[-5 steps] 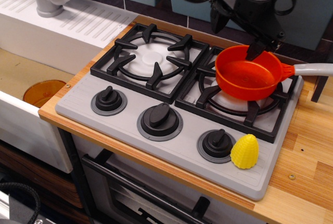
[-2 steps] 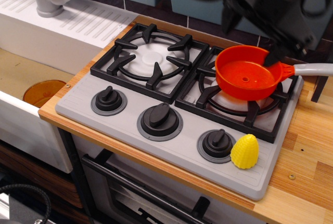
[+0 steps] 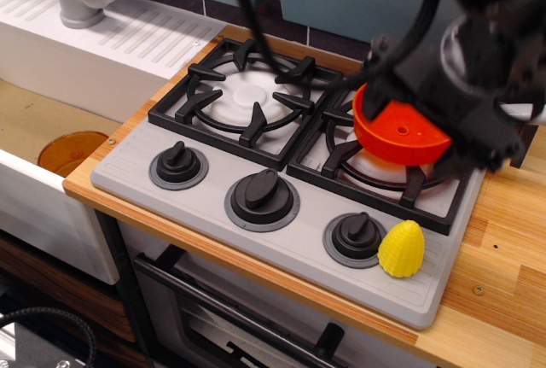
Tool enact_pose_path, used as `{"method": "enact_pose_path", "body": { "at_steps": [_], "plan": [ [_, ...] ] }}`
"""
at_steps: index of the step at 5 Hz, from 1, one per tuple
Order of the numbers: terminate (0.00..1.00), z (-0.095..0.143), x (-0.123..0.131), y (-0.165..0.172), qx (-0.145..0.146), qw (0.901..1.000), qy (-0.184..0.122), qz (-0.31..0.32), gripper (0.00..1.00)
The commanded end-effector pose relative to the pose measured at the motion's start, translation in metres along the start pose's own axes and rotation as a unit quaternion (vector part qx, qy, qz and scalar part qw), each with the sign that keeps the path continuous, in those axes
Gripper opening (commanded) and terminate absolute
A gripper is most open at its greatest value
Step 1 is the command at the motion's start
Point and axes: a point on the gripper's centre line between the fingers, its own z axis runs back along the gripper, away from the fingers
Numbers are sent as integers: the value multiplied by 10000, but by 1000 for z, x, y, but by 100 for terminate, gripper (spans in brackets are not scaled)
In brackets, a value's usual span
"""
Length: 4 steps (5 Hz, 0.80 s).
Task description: End effector transition from pot or pan to object
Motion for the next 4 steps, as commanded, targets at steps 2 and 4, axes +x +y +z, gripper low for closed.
{"method": "enact_pose_path", "body": {
  "at_steps": [2,4],
  "plan": [
    [0,-8,-25,-30,-23,9981,-573,246,100],
    [0,-27,-36,-39,-105,9968,-701,378,100]
  ]
}}
